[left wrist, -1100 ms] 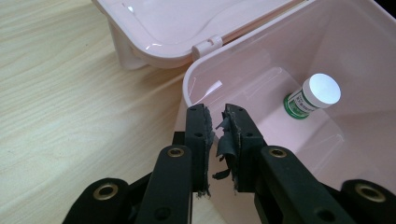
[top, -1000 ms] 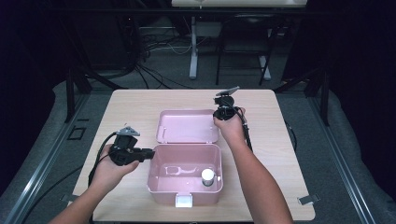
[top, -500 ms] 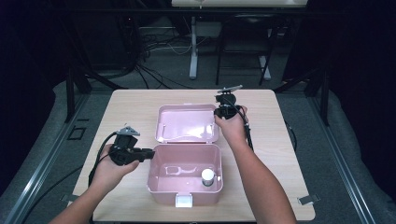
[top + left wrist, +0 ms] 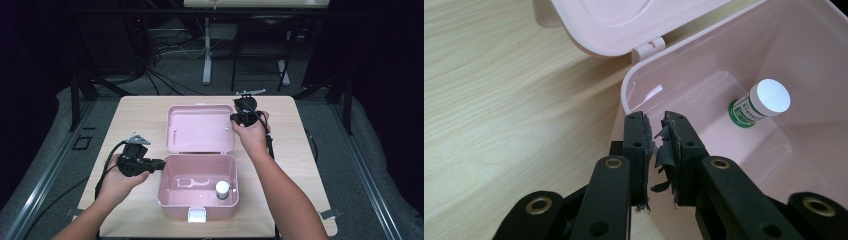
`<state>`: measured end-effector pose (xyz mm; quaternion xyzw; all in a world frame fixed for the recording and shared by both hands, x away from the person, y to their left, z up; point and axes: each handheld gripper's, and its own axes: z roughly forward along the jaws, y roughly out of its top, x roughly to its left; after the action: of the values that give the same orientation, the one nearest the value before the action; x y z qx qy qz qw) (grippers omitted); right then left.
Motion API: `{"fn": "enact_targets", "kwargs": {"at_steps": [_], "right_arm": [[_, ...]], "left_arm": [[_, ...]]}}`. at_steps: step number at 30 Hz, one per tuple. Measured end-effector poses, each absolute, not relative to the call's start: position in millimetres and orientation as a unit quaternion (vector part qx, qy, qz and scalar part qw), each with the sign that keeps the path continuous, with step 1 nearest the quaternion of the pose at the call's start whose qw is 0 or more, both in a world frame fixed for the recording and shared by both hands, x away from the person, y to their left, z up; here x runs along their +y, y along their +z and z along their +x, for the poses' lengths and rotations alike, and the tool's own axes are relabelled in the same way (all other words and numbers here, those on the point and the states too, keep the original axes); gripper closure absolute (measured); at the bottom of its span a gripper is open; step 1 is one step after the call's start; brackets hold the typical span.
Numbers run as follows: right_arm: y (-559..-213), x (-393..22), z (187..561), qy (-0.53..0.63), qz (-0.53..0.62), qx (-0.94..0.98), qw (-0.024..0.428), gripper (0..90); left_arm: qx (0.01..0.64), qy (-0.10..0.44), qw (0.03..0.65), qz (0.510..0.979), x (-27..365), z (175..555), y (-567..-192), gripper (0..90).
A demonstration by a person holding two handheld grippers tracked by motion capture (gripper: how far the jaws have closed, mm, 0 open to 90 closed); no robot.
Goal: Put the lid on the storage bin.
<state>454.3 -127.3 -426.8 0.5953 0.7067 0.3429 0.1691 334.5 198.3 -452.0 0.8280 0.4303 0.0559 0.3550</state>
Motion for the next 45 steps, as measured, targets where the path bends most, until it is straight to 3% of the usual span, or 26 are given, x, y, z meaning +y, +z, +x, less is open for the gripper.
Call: {"fn": "enact_targets", "kwargs": {"at_steps": [20, 45], "right_arm": [[-399.1, -129.5, 430.2, 0.369, 0.56, 0.716, 0.195, 86.6], [-392.5, -134.4, 406.3, 0.407, 0.53, 0.711, 0.219, 86.6]], "left_arm": [[0.434, 0.056, 0.354, 0.827, 198.0, 334.1, -451.8, 80.9], [0.435, 0.056, 0.355, 0.825, 198.3, 333.7, -452.1, 81.0]]}}
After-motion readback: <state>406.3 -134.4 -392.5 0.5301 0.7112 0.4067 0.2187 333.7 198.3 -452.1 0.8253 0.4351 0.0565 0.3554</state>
